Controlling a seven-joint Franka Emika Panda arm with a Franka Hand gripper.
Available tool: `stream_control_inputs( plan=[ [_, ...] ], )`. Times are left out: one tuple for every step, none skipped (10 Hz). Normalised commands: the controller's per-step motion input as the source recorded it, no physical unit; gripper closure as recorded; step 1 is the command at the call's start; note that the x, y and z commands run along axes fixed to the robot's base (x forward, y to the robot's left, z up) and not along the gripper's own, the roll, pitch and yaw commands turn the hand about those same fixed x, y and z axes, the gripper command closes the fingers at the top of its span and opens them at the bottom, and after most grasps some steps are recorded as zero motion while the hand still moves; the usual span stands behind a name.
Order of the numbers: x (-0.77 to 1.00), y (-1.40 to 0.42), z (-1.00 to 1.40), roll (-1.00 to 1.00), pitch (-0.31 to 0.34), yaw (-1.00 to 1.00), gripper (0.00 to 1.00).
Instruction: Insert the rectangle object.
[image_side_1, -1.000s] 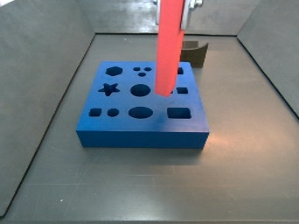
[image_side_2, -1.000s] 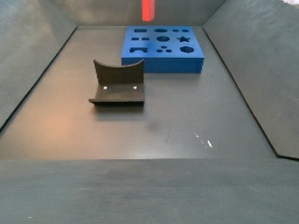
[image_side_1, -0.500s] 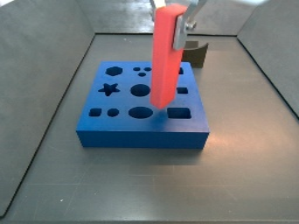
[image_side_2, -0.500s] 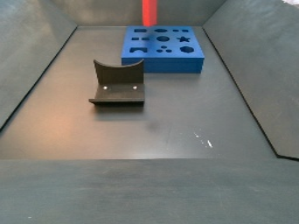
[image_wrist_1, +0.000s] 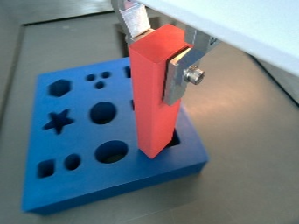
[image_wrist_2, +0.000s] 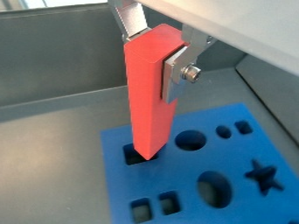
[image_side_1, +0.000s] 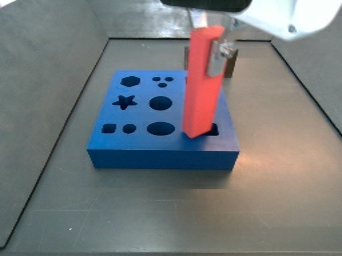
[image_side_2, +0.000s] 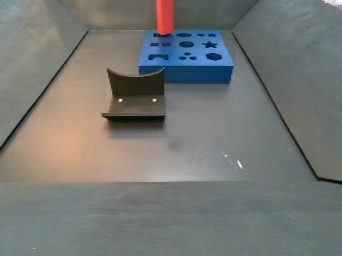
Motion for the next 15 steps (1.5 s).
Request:
stream_control_inputs(
  plan=[
    [0.00,0.00,-0.11,-0.01,0.000,-1.00,1.00],
    [0.00,0.00,-0.10,0.00,0.000,-1.00,1.00],
    [0.00,0.00,-0.09,0.00,0.000,-1.00,1.00],
    [0.01,0.00,0.00,0.00,0.000,-1.00,1.00],
    [0.11,0.07,0.00,0.00,0.000,-0.98,1.00],
    [0.28,0.10,-0.01,0.01,0.000,-0.85,1.00],
    [0.46,0.00,-0.19,0.03,0.000,-0.53,1.00],
    [0.22,0.01,-0.11,0.06,0.000,-0.41,1.00],
    [-0.02,0.06,-0.03,0.00,0.000,-0.05,1.00],
    [-0.01,0.00,-0.19,0.01,0.000,-0.06,1.00],
    [-0.15,0.07,-0.15,0.00,0.000,0.00,1.00],
    [-0.22,0.04,-0.07,-0.02,-0.007,0.04,1.00],
    [-0.15,0.00,-0.07,-0.02,-0.011,0.08,1.00],
    [-0.09,0.00,-0.06,0.00,0.000,0.06,1.00],
    [-0.09,0.00,-0.08,-0.01,-0.001,0.05,1.00]
  ],
)
